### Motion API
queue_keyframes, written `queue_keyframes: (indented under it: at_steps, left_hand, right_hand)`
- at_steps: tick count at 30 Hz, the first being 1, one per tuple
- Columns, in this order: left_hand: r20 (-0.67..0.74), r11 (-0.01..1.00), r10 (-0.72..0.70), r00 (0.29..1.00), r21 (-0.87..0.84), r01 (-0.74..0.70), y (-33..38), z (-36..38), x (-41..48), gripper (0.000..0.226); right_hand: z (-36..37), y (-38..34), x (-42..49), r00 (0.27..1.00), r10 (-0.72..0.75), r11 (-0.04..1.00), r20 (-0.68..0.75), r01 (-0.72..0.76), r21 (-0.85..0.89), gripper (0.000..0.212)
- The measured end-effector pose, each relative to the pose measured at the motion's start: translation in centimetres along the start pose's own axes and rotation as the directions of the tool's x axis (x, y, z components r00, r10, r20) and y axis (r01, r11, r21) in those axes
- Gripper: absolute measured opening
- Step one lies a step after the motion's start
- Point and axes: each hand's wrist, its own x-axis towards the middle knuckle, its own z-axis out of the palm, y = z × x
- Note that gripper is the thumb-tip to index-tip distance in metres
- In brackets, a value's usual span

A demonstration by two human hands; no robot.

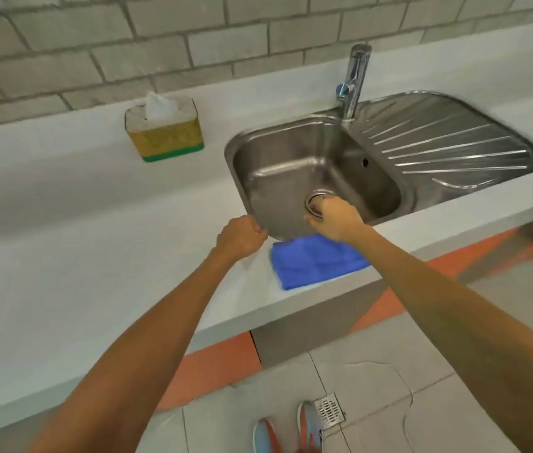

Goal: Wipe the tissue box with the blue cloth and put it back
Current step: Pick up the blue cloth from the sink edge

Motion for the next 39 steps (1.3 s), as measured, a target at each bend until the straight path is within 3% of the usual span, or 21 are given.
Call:
queue_keyframes:
  at_steps: [5,9,11,13,15,17,19,22,24,28,30,34,36,39]
  left_hand:
    - [0.024,0.974,-0.221,0.975,-0.04,0.222,0.7,3.6,-1.0,0.049]
    - [0.056,0.955,-0.274,0.96,-0.099,0.278,1.8,4.8,-1.2,0.061]
    - [0.089,0.941,-0.284,0.955,-0.166,0.295,2.4,4.9,-1.3,0.056]
    - [0.145,0.851,-0.293,0.945,-0.41,0.327,3.1,4.5,-1.1,0.045]
    - [0.196,0.685,-0.283,0.939,-0.644,0.341,4.0,3.5,-1.2,0.043]
    - [0.17,0.602,-0.279,0.945,-0.736,0.31,4.8,2.4,-1.1,0.043]
    - [0.087,0.586,-0.285,0.955,-0.772,0.246,5.6,0.9,-0.9,0.039]
    - [-0.06,0.627,-0.271,0.961,-0.768,0.129,6.7,-1.6,0.2,0.021]
    - [-0.149,0.658,-0.245,0.958,-0.751,0.052,7.5,-3.2,1.1,0.032]
    - [-0.283,0.756,-0.139,0.949,-0.65,-0.083,9.4,-5.9,2.5,0.037]
    - [-0.317,0.811,-0.077,0.945,-0.571,-0.126,10.2,-6.8,3.2,0.036]
    - [-0.336,0.871,-0.012,0.942,-0.466,-0.155,10.7,-7.4,4.6,0.027]
    - [-0.335,0.873,0.009,0.942,-0.457,-0.171,10.1,-7.8,5.3,0.028]
    - [-0.344,0.861,0.005,0.939,-0.476,-0.179,8.2,-9.3,6.5,0.026]
  right_hand:
    - [0.4,1.5,-1.9,0.995,0.051,0.998,-0.086,-0.047,0.047,0.035]
    - [-0.2,2.4,-2.2,0.988,0.091,0.989,-0.121,-0.075,0.13,0.022]
    - [-0.5,2.8,-2.0,0.988,0.11,0.981,-0.108,-0.09,0.174,0.018]
    - [-0.8,3.1,-1.7,0.988,0.12,0.972,-0.097,-0.097,0.214,0.021]
    - [-1.1,3.2,-1.5,0.983,0.136,0.955,-0.125,-0.097,0.279,0.027]
    - [-1.0,3.5,-1.2,0.975,0.16,0.921,-0.157,-0.089,0.38,0.031]
    - [-0.8,3.7,-0.9,0.972,0.196,0.858,-0.127,-0.107,0.502,0.032]
    - [-0.5,3.3,-0.1,0.968,0.253,0.653,0.013,-0.18,0.735,0.031]
    - [-0.9,2.4,0.5,0.957,0.243,0.465,0.16,-0.259,0.846,0.03]
    - [-1.7,-0.1,2.1,0.92,0.037,0.084,0.391,-0.393,0.916,0.051]
    - [-2.3,-1.8,3.0,0.91,-0.096,-0.107,0.404,-0.413,0.904,0.061]
    - [-2.8,-4.2,5.0,0.91,-0.216,-0.444,0.353,-0.413,0.795,0.077]
    - [-2.8,-5.1,6.0,0.914,-0.255,-0.532,0.316,-0.405,0.743,0.084]
    - [-2.6,-6.6,7.4,0.9,-0.333,-0.568,0.28,-0.429,0.702,0.09]
